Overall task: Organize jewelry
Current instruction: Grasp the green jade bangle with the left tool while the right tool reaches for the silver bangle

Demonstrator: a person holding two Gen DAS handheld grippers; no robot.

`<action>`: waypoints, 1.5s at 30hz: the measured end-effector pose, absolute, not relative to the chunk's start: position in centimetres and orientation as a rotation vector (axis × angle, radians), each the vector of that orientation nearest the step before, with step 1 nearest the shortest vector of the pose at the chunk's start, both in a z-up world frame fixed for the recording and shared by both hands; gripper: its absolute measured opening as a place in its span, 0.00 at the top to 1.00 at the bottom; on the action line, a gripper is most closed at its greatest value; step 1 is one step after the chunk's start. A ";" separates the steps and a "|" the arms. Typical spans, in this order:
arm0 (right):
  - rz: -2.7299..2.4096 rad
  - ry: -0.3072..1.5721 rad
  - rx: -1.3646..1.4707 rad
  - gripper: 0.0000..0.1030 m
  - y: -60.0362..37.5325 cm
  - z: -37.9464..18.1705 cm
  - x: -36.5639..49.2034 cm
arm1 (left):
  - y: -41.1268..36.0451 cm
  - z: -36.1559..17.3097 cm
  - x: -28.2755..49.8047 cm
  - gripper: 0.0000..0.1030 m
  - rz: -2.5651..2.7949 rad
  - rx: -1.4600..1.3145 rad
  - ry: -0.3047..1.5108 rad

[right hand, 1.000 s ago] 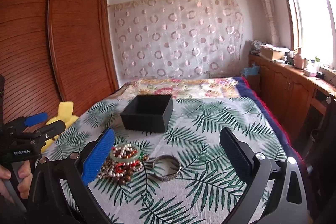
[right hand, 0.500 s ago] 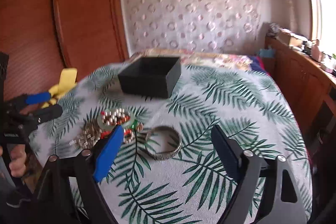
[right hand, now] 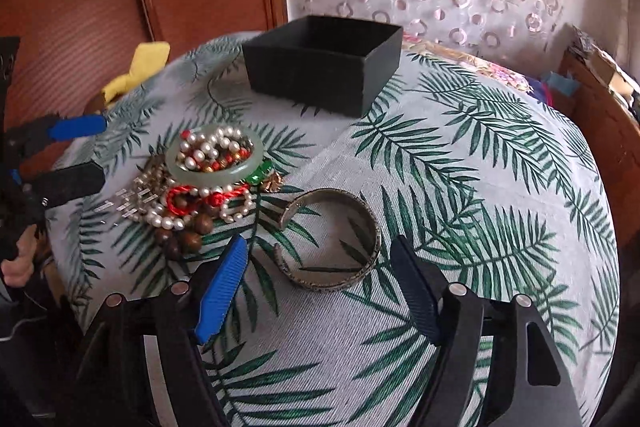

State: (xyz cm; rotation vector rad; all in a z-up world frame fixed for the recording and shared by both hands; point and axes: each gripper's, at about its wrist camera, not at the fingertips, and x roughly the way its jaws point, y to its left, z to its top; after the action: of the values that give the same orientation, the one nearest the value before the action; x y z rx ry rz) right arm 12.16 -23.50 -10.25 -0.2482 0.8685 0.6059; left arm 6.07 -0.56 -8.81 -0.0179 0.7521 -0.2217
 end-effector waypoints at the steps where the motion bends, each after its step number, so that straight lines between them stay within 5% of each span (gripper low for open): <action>1: 0.605 0.873 -0.255 0.26 -23.4 -10.4 12.4 | -0.5 -8.9 6.3 0.07 -0.227 -0.019 0.758; 8: 0.603 0.872 -0.284 0.42 -23.2 -10.7 13.1 | -1.5 -9.0 8.0 0.07 -0.283 0.013 0.797; 15: 0.607 0.866 -0.277 0.42 -23.5 -10.6 12.9 | -3.0 -10.0 10.4 0.20 -0.369 0.034 0.857; 28: 0.599 0.858 -0.278 0.42 -23.5 -10.7 12.6 | -5.0 -10.9 14.5 0.21 -0.426 0.070 0.962; 33: 0.599 0.858 -0.277 0.42 -23.5 -10.7 12.6 | -5.3 -11.6 15.3 0.33 -0.422 0.094 0.991; 45: 0.595 0.851 -0.266 0.43 -23.6 -10.4 12.6 | -3.7 -9.4 14.6 0.33 -0.386 0.078 0.890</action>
State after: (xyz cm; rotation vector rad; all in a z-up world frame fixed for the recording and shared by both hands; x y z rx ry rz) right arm 12.65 -23.64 -10.38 -0.2662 0.8511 0.5947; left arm 14.58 -3.72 -9.38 0.0784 0.8900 -0.3865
